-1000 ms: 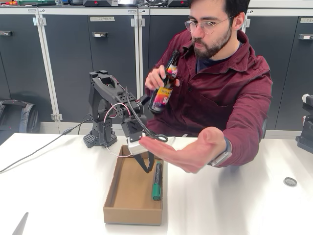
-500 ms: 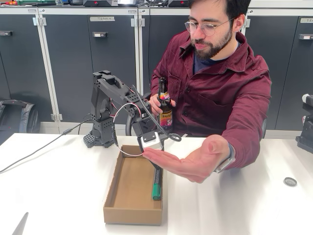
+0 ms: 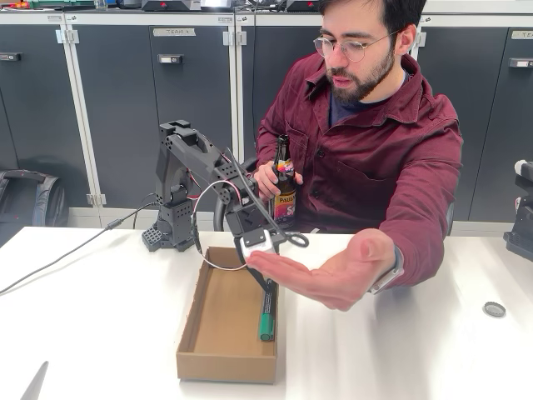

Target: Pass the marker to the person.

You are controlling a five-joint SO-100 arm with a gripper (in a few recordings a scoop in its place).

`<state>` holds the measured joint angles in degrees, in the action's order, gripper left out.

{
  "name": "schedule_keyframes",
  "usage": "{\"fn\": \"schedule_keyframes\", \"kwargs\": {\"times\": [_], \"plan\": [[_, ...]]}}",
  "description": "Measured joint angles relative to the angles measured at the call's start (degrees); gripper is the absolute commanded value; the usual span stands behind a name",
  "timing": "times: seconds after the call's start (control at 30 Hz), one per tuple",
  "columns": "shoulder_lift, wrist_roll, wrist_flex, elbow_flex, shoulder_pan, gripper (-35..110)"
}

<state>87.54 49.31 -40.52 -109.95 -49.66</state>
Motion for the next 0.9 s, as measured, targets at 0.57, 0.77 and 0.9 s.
{"fn": "schedule_keyframes", "kwargs": {"times": [0.57, 0.77, 0.9], "plan": [[1.49, 4.75, -5.89, -6.15, 0.70, -5], [1.67, 7.12, -9.93, -4.22, 2.55, -5], [3.69, 6.68, -12.66, -2.64, 1.32, -5]]}}
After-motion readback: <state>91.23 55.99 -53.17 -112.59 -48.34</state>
